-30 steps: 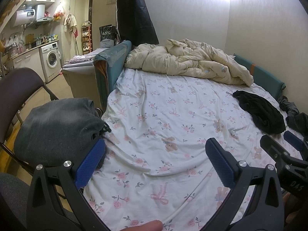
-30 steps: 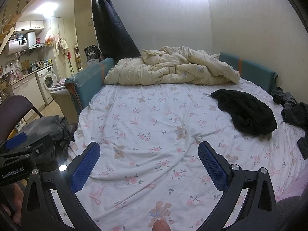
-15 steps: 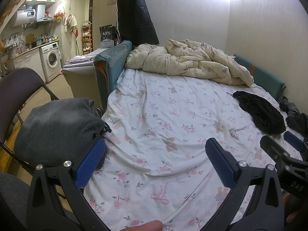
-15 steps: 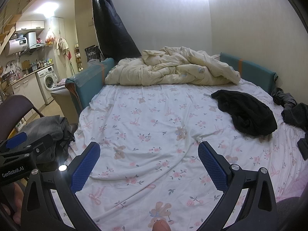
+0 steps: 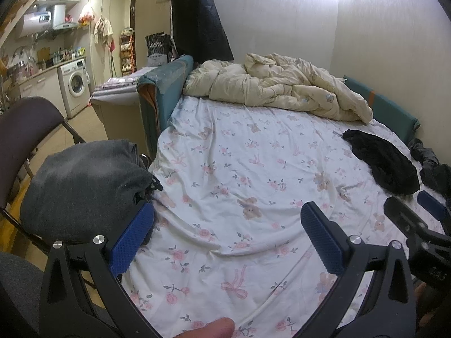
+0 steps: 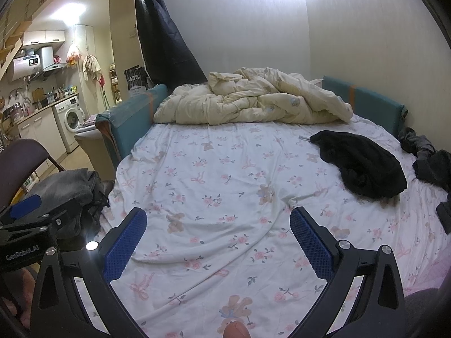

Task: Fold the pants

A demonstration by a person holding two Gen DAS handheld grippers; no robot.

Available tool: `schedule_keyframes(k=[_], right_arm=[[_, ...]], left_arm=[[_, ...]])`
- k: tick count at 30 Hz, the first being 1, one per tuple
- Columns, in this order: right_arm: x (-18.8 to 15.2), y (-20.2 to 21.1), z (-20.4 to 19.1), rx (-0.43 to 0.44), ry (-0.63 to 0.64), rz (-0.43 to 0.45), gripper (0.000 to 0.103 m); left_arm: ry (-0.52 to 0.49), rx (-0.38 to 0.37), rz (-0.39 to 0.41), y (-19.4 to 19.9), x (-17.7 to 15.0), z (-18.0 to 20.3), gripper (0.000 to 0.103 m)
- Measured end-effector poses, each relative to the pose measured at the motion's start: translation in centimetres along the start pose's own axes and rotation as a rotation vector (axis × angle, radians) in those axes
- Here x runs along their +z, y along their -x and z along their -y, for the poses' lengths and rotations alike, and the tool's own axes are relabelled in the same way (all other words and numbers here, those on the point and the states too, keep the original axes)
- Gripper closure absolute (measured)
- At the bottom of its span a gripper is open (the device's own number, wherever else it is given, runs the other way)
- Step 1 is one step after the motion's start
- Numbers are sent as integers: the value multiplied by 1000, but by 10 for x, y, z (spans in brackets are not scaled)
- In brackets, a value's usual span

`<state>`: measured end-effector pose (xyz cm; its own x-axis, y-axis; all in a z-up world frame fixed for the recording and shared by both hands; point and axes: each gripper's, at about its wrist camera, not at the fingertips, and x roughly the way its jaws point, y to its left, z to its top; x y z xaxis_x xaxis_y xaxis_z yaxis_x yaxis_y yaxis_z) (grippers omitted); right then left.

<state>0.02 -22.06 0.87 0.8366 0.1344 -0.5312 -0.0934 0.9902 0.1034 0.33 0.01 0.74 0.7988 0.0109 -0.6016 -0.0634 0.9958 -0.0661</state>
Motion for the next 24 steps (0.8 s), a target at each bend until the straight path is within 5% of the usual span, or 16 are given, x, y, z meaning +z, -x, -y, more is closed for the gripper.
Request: schedule_keyframes(k=[10,14,18,24], right_arm=[[17,-21,56,-24,-106,-36,0],[43,-53,137,-98,-306,-82,0],[55,-103,250,-306,-560,-188,0],[44,-186,387,-550,-634,-314,0]], left_arm=[[-5,23,-92,-38,28,0,0],[4,25,-133,-68,47,0,0],[-29,7,-162,-103,64,9,0],[8,20,-216,-140,64,7,0]])
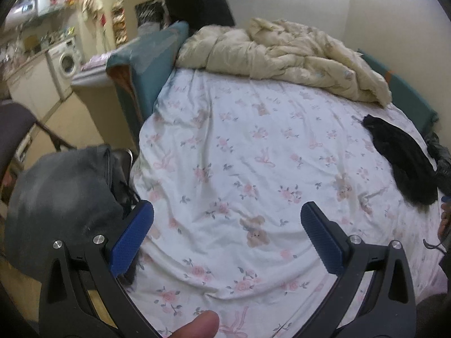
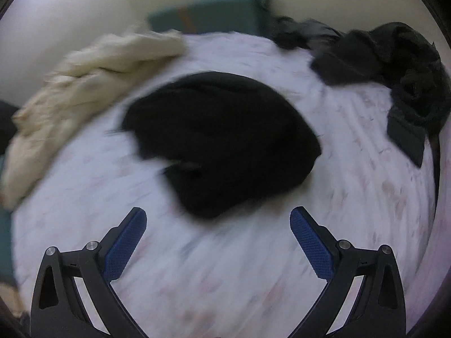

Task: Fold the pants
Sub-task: 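Reach the right tool to the black pants and grasp them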

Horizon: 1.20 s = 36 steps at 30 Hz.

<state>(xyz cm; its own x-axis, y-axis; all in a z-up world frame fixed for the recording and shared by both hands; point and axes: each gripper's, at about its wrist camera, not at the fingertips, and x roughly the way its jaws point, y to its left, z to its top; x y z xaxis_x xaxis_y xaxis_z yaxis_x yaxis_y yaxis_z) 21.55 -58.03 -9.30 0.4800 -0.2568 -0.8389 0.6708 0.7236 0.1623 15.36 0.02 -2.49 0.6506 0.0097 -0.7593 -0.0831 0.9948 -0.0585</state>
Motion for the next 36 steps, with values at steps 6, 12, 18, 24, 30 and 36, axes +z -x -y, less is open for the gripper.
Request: schedule_keyframes(k=[6,12,18,24,30,36], right_arm=[[29,-91,15,-66,45,-119,0],[33,-113,-5,-59,166,-118,59],[25,-62,-37,45,277,-12,95],[-27,24,-87,258,429,30,96],[-122,132,-144,543,621,31,96],[-246,244,-179,927,733,-116,96]], left_arm=[[-7,49,-43,-19,8,-7,0],[22,63,-77,-28,7,-15,0],[22,80,-39,-17,8,-16,0],[74,49,-12,3,8,-23,0],[78,20,57,34,7,-27,0],[120,21,62,46,10,-51,0]])
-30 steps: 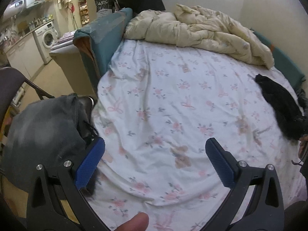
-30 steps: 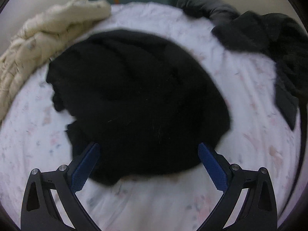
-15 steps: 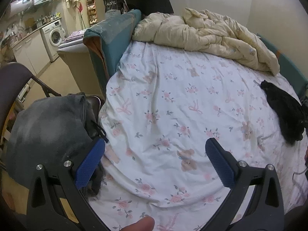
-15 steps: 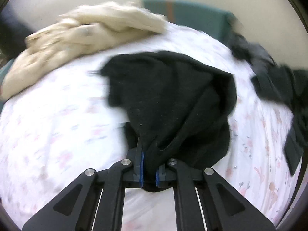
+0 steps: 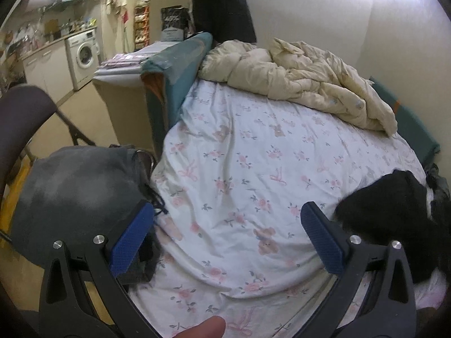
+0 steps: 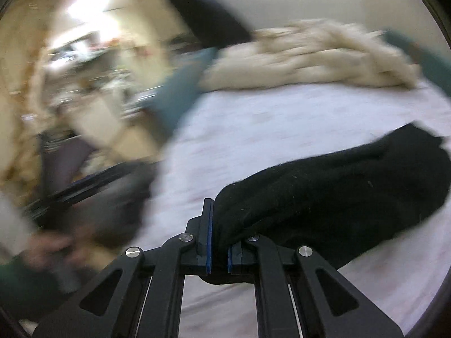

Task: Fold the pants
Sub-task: 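Drag the black pants with the right tool toward the left tool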

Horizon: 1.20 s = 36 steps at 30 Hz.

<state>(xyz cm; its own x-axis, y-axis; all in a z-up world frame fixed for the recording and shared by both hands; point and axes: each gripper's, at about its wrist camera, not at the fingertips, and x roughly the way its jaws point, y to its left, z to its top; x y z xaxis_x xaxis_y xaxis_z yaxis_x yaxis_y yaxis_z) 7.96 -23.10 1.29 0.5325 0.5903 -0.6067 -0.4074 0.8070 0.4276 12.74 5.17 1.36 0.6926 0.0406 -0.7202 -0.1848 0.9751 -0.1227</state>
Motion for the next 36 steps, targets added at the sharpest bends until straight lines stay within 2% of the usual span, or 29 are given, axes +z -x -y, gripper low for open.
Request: schedule_keyframes(k=[2,5,6,7,8,10,11,13,15,16,20,22,23,26,29,31,32,33,34,35,36], right_arm=[[-27,-1,-52,190,41,-47,96],[-68,-7,-103,382,55,-149,95],[-85,-14,-115,419,59,-211,94],[-102,-24,-123,415,75,-285,94],[-115,-33,-129,399,82,-334,90],[-142,-53,-118,364,27,-479,88],[-149,-56,-114,347,7,-521,84],[-157,-58,-103,270,4,-585,68],[-156,-52,-92,190,17,-625,21],[-153,-47,-85,166,12,-635,17],[-107,-26,-37,92,-46,-611,17],[-81,-22,-20,31,-56,-550,15],[-63,-19,-3,-31,-85,-497,13],[-27,-22,48,-138,-242,-389,7],[-16,-47,93,-273,-380,-288,7],[-28,-81,118,-365,-401,-324,8],[-34,-95,127,-390,-405,-336,17],[-41,-98,131,-412,-403,-335,30],[-48,-96,133,-444,-400,-321,35],[-48,-92,132,-456,-391,-314,47],[-49,-90,126,-470,-375,-313,70]], left_arm=[[37,-1,-9,2,1,-13,0],[54,2,-27,4,-2,-24,0],[50,3,-35,3,-4,-26,0],[45,4,-41,3,-5,-26,0],[35,5,-51,1,-7,-26,0],[18,4,-70,-1,-10,-23,0],[13,3,-80,-3,-11,-22,0],[13,4,-100,-7,-14,-23,0],[16,8,-116,-10,-15,-23,0],[16,7,-131,-14,-16,-22,0],[21,-3,-172,-24,-20,-17,0],[1,16,-168,-28,-23,-12,0],[-11,28,-173,-32,-24,-9,0],[-4,28,-208,-45,-27,-5,0],[-21,42,-247,-60,-33,4,0],[-42,50,-250,-65,-36,13,0],[-54,51,-243,-65,-36,16,0],[-70,52,-237,-65,-36,21,0],[-88,55,-224,-64,-36,25,0],[-97,61,-213,-62,-36,27,0],[-105,68,-200,-59,-36,28,0]])
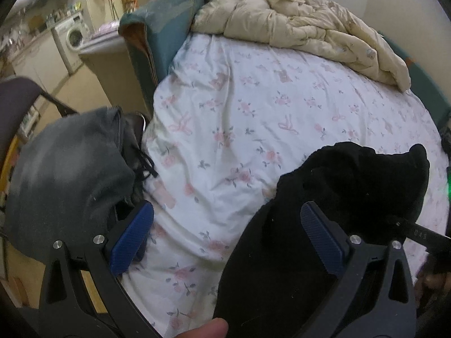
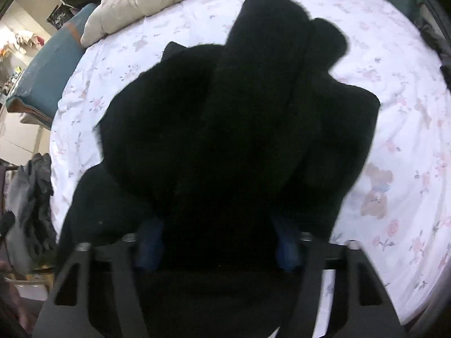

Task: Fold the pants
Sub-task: 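Drag the black pants with the right tool toward the left tool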

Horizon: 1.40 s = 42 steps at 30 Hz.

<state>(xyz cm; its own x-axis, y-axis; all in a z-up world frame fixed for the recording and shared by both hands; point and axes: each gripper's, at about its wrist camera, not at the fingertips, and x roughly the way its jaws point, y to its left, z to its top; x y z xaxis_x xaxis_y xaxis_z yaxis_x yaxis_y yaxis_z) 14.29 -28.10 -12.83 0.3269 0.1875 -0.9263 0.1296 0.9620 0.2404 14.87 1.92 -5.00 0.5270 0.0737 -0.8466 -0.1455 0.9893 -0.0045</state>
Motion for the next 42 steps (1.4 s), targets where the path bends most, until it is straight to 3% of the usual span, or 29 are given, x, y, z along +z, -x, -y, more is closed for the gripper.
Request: schedule_keyframes(k=[1,3,6,10,14,17,19,20,21,23,26,28,30,33,34,36,37,40,41,42], right_arm=[[1,6,-1,-6,18,-1,84],[-13,25,-1,1,53,-11,97],[-48,46,-8,79,74,-48,99],[-109,76,-41,218,259,-149,99],[-173,82,-56,374,331,-425,97],[-189,91,-57,330,434,-453,91],[-178,101,-57,284,469,-404,82],[-164,108,-52,276,452,-380,65],[-152,113,-47,274,438,-370,30],[-126,131,-39,275,438,-316,4],[-91,145,-39,303,478,-292,4],[-64,148,-47,368,485,-258,4],[-31,143,-54,423,432,-157,4],[5,112,-63,422,302,-47,4],[14,97,-65,428,275,-34,5],[26,59,-73,434,227,-27,23],[28,42,-76,418,227,-34,27],[22,-11,-80,235,304,-53,36],[19,-23,-78,176,335,-69,58],[19,-30,-73,150,342,-87,86]], left_arm=[[-5,1,9,3,-1,0,0],[-7,-4,12,5,0,-1,0],[21,-10,18,10,3,-7,0],[55,-22,37,19,5,-16,0],[79,-36,28,22,4,-25,0],[117,-60,-12,17,2,-31,0],[133,-68,-33,13,1,-33,0],[131,-65,-43,12,-1,-32,0],[125,-56,-45,11,-1,-31,0],[120,-45,-50,8,-1,-29,0],[120,-37,-70,1,-2,-28,0],[120,-24,-90,-8,-2,-27,0],[111,-15,-123,-19,-4,-23,0],[95,-14,-160,-45,-8,-16,0],[86,-20,-172,-54,-11,-12,0],[57,-24,-231,-79,-16,-5,4],[58,-40,-256,-86,-19,-3,8],[33,-64,-322,-105,-27,3,12],[14,-73,-349,-112,-32,6,17],[4,-83,-366,-115,-35,9,36]])
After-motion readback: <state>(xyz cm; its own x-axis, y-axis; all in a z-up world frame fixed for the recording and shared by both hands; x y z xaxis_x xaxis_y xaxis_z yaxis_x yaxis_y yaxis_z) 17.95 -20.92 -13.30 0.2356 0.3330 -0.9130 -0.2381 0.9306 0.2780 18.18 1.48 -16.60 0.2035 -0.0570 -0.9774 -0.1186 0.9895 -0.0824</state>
